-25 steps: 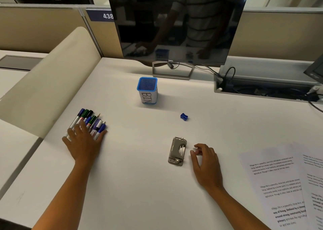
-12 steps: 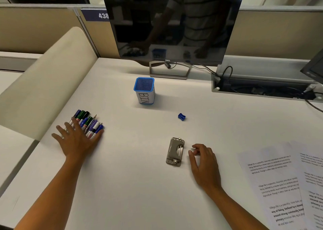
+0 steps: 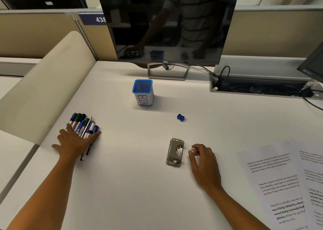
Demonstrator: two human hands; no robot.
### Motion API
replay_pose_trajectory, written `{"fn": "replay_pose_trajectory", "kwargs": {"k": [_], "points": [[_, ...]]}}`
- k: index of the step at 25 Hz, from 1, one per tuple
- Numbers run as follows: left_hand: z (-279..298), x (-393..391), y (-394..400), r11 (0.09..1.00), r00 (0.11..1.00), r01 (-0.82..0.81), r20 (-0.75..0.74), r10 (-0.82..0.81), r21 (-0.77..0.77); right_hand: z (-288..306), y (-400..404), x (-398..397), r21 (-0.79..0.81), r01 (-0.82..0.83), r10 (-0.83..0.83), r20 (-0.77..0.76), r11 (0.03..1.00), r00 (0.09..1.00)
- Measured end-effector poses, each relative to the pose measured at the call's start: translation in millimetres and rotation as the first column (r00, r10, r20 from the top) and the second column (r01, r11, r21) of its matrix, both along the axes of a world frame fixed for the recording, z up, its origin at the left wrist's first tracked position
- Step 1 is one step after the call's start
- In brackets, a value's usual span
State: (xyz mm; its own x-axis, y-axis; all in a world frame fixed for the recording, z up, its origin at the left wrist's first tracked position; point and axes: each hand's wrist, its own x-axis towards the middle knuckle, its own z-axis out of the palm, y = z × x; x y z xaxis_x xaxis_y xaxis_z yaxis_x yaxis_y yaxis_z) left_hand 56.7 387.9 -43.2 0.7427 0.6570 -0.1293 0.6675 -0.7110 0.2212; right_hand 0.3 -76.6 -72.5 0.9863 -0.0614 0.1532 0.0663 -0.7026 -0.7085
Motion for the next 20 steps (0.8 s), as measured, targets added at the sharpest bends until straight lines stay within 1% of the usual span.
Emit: {"fn": "replay_pose_trajectory", "kwargs": {"k": [3, 8, 20], "points": [[-1, -4, 3, 0.999, 0.999, 0.041, 0.013, -0.040, -0.031, 0, 0, -1, 0.008, 0.010, -0.010, -0.004, 1.000, 1.000], [0, -10, 5, 0.995, 0.995, 0.097, 0.006, -0.097, -0.029, 2, 0, -2, 0.012, 0.013, -0.013, -0.006, 1.000, 1.000], [-10, -12, 5, 0.984, 0.985, 0.169, 0.009, -0.169, 0.055, 0, -1, 0, 0.010, 0.011, -0.011, 0.000, 1.000, 1.000]]}}
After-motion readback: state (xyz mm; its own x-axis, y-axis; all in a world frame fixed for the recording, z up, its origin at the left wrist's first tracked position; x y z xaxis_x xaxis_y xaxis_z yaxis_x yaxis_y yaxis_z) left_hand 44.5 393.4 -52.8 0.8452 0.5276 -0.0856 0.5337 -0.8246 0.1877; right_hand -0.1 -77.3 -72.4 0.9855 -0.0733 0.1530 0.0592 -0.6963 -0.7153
